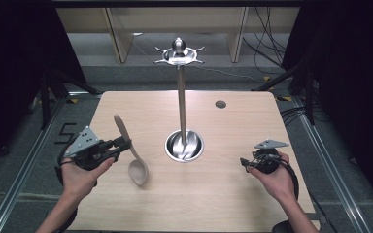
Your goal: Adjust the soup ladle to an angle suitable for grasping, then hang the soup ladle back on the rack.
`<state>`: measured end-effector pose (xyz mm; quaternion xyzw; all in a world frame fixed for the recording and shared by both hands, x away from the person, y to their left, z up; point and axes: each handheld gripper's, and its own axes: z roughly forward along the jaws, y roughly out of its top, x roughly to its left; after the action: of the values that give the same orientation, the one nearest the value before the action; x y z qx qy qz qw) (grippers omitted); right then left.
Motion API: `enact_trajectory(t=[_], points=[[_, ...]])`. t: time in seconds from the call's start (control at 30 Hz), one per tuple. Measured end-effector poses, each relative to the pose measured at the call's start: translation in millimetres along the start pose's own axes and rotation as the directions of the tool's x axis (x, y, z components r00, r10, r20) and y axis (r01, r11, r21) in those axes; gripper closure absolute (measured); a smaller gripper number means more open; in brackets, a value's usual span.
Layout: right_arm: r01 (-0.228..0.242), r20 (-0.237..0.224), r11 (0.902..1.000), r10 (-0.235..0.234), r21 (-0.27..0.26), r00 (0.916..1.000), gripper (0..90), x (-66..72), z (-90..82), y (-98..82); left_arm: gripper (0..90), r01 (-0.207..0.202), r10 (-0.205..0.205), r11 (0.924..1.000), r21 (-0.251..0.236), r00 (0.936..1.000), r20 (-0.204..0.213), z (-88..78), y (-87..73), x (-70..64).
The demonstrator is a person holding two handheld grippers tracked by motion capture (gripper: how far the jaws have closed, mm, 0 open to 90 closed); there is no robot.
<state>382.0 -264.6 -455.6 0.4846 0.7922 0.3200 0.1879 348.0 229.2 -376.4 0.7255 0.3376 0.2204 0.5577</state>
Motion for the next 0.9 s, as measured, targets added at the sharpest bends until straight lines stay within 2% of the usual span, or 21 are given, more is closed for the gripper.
enact_trajectory(t=[0.07,0.1,0.23,0.47,0.6,0.63,0.7,0.8,0.83,0.9], points=[[-0.023,-0.011,0.9996,0.023,0.019,0.9997,44.6,0.5,-0.8,0.4,73.7,-0.01,0.01,0.9999,-0.007,0.9999,0.004,3.3,7.1,0.4],[-0.008,0.001,1.0,0.008,0.006,1.0,44.6,-0.6,-0.7,0.3,73.7,-0.015,0.015,0.9998,-0.012,0.9999,0.004,4.8,9.3,0.4],[-0.022,-0.003,0.9997,0.022,0.01,0.9997,44.6,-0.2,-1.5,0.2,73.7,-0.032,0.032,0.9993,-0.017,0.9994,0.012,9.2,17.0,2.2],[-0.018,0.008,0.9998,0.018,0.004,0.9998,44.6,-0.1,-2.5,1.0,73.7,-0.029,0.03,0.9994,-0.02,0.9993,0.023,13.6,22.5,7.9],[-0.01,0.007,0.9999,0.01,-0.004,0.9999,44.5,0.8,-3.3,1.2,73.7,-0.042,0.042,0.999,-0.012,0.9988,0.026,14.6,27.0,8.5],[0.007,0.005,0.9999,-0.007,-0.015,1.0,44.5,-0.7,-2.3,1.0,73.7,-0.05,0.051,0.9987,-0.008,0.9984,0.025,14.8,28.3,8.6],[-0.026,0.001,0.9996,0.026,0.008,0.9997,44.6,1.0,-2.6,0.9,73.6,-0.065,0.065,0.9979,0.004,0.9974,0.031,16.0,31.7,9.3],[-0.025,-0.006,0.9996,0.025,0.011,0.9997,44.5,-0.2,-1.0,1.5,73.6,-0.074,0.074,0.9972,0.011,0.9965,0.038,17.3,33.4,11.2],[0.002,0.0,1.0,-0.002,-0.006,1.0,44.5,-2.5,0.8,1.2,73.6,-0.073,0.072,0.9972,0.016,0.9966,0.039,18.6,34.5,12.9],[-0.02,-0.006,0.9998,0.02,0.003,0.9998,44.4,-1.7,0.4,1.8,73.6,-0.073,0.072,0.9972,0.018,0.9966,0.04,19.5,34.9,13.7]])
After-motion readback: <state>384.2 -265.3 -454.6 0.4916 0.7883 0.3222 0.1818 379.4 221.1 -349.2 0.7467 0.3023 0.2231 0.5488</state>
